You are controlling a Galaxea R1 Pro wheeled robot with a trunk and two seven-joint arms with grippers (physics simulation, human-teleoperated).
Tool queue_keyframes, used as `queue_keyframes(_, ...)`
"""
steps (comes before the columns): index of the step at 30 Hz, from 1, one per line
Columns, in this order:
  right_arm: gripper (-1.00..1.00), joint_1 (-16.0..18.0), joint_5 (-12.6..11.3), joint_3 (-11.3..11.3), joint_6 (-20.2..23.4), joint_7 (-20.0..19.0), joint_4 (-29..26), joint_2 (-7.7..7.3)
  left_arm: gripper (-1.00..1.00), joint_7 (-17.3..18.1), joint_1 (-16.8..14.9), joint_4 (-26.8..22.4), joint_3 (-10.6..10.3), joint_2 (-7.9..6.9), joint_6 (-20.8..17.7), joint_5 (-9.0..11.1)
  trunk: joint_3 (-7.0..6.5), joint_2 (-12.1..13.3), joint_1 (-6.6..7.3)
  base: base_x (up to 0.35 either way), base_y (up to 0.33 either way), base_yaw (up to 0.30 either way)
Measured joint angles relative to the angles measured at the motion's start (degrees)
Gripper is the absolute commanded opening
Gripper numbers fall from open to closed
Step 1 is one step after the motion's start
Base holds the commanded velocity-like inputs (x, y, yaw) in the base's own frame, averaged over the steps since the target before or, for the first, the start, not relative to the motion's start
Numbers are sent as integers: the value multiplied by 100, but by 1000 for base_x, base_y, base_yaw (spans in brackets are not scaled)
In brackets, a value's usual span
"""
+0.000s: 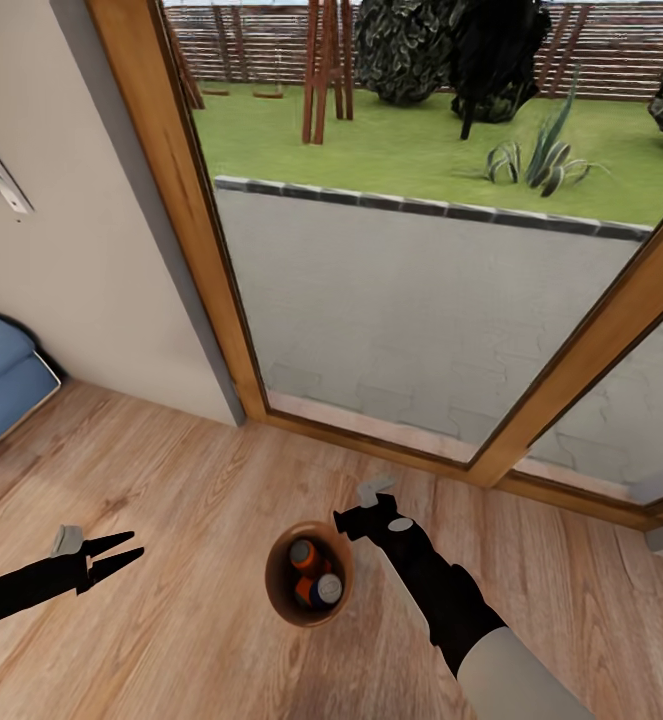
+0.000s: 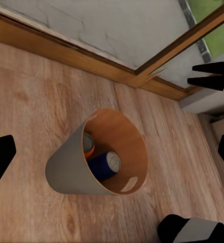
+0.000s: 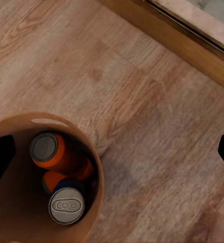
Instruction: Put the three can of soda from the living room inside the tash can in the kitchen.
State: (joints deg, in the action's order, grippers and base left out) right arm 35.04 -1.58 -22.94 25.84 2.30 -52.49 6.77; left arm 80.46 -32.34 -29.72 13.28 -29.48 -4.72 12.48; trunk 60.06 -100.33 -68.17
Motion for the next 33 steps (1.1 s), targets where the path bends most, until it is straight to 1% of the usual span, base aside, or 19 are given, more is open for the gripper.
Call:
queue_keyframes(32,100,-5,15,8,0,16,2,-8,100,-4,1,5,6,4,-2,4,-305,0,0,0,0,0)
queue_keyframes(33,100,-5,16,8,0,16,5,-8,100,-4,0,4,3,4,-2,6,-332,38,21,0,0,0)
